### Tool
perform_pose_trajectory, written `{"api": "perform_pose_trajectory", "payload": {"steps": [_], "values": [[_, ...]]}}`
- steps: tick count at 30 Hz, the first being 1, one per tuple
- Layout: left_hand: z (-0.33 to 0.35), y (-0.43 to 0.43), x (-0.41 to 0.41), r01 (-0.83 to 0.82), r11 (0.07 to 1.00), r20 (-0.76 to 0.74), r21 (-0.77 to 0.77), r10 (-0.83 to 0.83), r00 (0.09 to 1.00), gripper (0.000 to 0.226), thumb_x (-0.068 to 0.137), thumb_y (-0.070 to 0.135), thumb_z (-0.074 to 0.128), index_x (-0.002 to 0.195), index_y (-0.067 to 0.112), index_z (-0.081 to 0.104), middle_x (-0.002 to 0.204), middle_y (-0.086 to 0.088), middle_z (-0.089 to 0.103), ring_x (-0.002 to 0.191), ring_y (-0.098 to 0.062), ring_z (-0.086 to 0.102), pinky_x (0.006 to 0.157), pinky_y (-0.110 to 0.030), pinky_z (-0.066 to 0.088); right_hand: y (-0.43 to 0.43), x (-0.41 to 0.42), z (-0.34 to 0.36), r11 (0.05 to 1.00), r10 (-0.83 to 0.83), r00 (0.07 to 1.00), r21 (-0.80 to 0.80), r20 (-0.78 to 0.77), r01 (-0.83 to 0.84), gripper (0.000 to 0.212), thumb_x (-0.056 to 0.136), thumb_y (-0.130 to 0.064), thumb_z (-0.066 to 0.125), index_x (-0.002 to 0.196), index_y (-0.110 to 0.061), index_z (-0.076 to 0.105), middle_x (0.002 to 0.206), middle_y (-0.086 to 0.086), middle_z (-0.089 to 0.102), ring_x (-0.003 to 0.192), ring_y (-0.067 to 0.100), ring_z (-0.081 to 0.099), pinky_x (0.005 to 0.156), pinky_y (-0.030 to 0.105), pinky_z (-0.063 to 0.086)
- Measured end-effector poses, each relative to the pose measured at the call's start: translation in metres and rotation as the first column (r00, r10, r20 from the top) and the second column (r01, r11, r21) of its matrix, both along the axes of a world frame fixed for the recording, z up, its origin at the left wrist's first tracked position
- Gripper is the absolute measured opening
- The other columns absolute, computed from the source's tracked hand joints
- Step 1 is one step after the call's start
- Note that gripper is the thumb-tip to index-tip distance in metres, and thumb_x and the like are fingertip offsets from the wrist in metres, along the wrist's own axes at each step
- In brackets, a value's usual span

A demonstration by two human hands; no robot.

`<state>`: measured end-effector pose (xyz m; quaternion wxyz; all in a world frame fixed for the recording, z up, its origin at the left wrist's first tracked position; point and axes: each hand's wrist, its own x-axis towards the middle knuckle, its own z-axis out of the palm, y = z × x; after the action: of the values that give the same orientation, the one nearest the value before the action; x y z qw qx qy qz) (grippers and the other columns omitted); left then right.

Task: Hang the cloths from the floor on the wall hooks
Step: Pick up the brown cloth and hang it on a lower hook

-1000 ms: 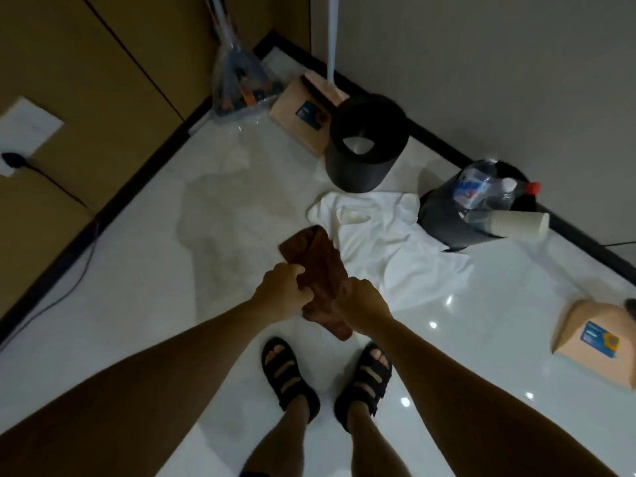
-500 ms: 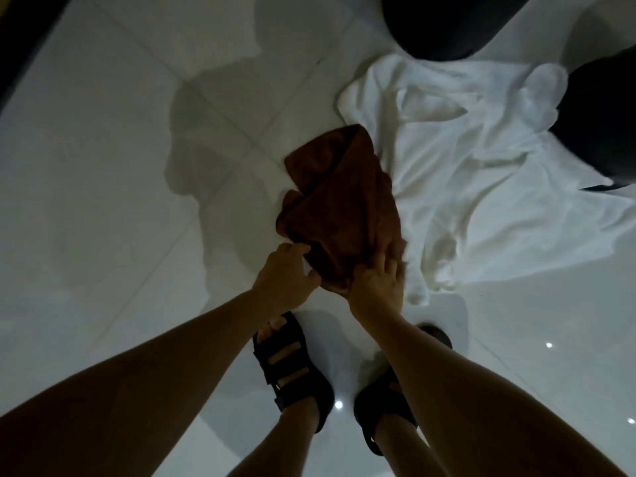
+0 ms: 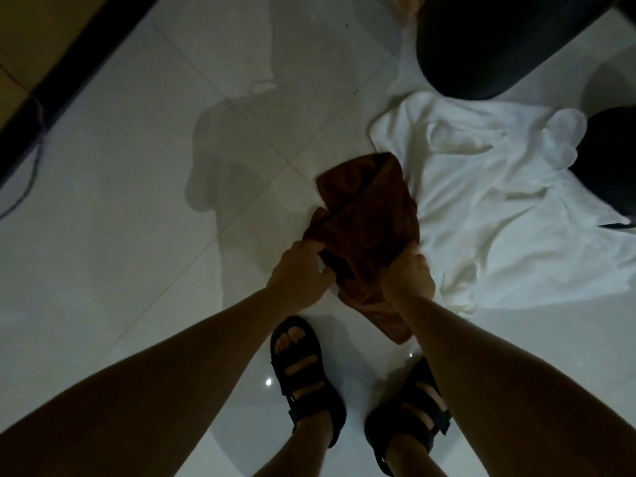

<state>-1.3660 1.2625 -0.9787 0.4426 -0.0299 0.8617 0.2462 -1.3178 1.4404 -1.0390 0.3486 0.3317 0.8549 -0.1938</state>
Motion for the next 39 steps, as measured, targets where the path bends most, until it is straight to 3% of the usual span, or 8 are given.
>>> {"api": "perform_pose_trajectory", "payload": {"steps": [7, 13, 21, 25, 29, 34, 37, 39], "values": [[0.037, -0.007, 0.041, -0.031, 0.999, 0.112, 0.006, 0.03, 0.993, 0.064, 0.091, 0.031, 0.058, 0.146, 0.017, 0.029, 0.149, -0.009, 0.032, 0.133, -0.025, 0.034, 0.104, -0.037, 0.034, -0.002, 0.02, 0.049, 0.992, 0.103, 0.991, -0.066, -0.09, -0.109, 0.037, 0.098, -0.031, 0.034, 0.116, -0.006, 0.053, 0.111, 0.016, 0.063, 0.102, 0.034, 0.062, 0.085, 0.039, 0.048], [0.1, -0.007, 0.014, -0.065, 0.995, -0.042, 0.077, 0.068, 0.997, 0.062, 0.089, 0.033, 0.059, 0.144, 0.016, 0.034, 0.146, -0.008, 0.037, 0.132, -0.024, 0.037, 0.108, -0.04, 0.035, 0.013, -0.02, 0.102, 0.994, -0.01, 0.982, -0.111, -0.186, -0.011, 0.047, 0.095, -0.034, 0.038, 0.137, -0.013, 0.042, 0.12, 0.016, 0.053, 0.105, 0.036, 0.052, 0.091, 0.043, 0.043], [-0.006, -0.004, 0.02, -0.08, 0.996, -0.041, 0.049, 0.082, 0.996, 0.066, 0.09, 0.035, 0.06, 0.145, 0.014, 0.032, 0.147, -0.011, 0.035, 0.132, -0.028, 0.037, 0.108, -0.041, 0.034, 0.002, -0.008, -0.012, 0.989, -0.102, 0.994, -0.113, -0.035, 0.098, 0.066, 0.089, -0.026, 0.054, 0.145, -0.011, 0.024, 0.135, 0.017, 0.043, 0.122, 0.039, 0.047, 0.102, 0.052, 0.043], [-0.019, -0.013, 0.051, -0.11, 0.993, 0.031, 0.041, 0.108, 0.994, 0.069, 0.089, 0.037, 0.059, 0.147, 0.015, 0.029, 0.146, -0.012, 0.034, 0.132, -0.029, 0.037, 0.104, -0.038, 0.034, -0.015, 0.013, -0.012, 0.987, -0.028, 0.999, -0.157, -0.026, 0.024, 0.041, 0.092, -0.028, 0.047, 0.13, -0.01, 0.045, 0.118, 0.012, 0.06, 0.109, 0.034, 0.059, 0.087, 0.039, 0.048], [0.043, -0.026, 0.061, -0.175, 0.974, 0.061, 0.141, 0.167, 0.984, 0.087, 0.078, 0.045, 0.071, 0.147, 0.019, 0.025, 0.145, -0.008, 0.039, 0.131, -0.025, 0.04, 0.104, -0.032, 0.032, -0.024, 0.017, 0.075, 0.908, -0.127, 0.991, -0.407, -0.047, 0.098, 0.028, 0.091, -0.031, 0.053, 0.113, -0.015, 0.056, 0.09, -0.002, 0.061, 0.084, 0.019, 0.06, 0.067, 0.028, 0.043], [0.191, -0.009, 0.04, -0.133, 0.888, 0.115, 0.441, 0.091, 0.989, 0.1, 0.069, 0.05, 0.073, 0.149, 0.031, 0.016, 0.138, 0.0, 0.048, 0.123, -0.017, 0.051, 0.1, -0.041, 0.047, -0.039, -0.026, 0.261, 0.623, -0.41, 0.911, -0.746, -0.052, 0.238, 0.024, 0.074, -0.013, 0.056, 0.083, -0.03, 0.071, 0.076, -0.004, 0.073, 0.071, 0.01, 0.07, 0.054, 0.016, 0.05], [0.287, -0.004, 0.014, -0.246, 0.87, 0.067, 0.428, 0.241, 0.968, 0.067, 0.079, 0.041, 0.064, 0.138, 0.019, 0.04, 0.113, -0.001, 0.061, 0.097, -0.008, 0.061, 0.078, -0.017, 0.051, -0.045, -0.053, 0.368, 0.613, -0.408, 0.893, -0.782, -0.188, 0.116, 0.025, 0.078, -0.013, 0.06, 0.071, -0.033, 0.073, 0.07, -0.01, 0.072, 0.068, 0.004, 0.069, 0.058, 0.017, 0.052], [0.352, -0.013, -0.007, -0.332, 0.848, 0.036, 0.414, 0.35, 0.936, 0.029, 0.084, 0.021, 0.063, 0.113, 0.021, 0.058, 0.095, 0.002, 0.065, 0.089, -0.013, 0.063, 0.071, -0.018, 0.049, -0.046, -0.07, 0.432, 0.704, -0.321, 0.885, -0.71, -0.337, -0.015, 0.018, 0.09, -0.026, 0.06, 0.08, -0.03, 0.074, 0.078, -0.008, 0.073, 0.079, 0.007, 0.07, 0.071, 0.028, 0.055]]}}
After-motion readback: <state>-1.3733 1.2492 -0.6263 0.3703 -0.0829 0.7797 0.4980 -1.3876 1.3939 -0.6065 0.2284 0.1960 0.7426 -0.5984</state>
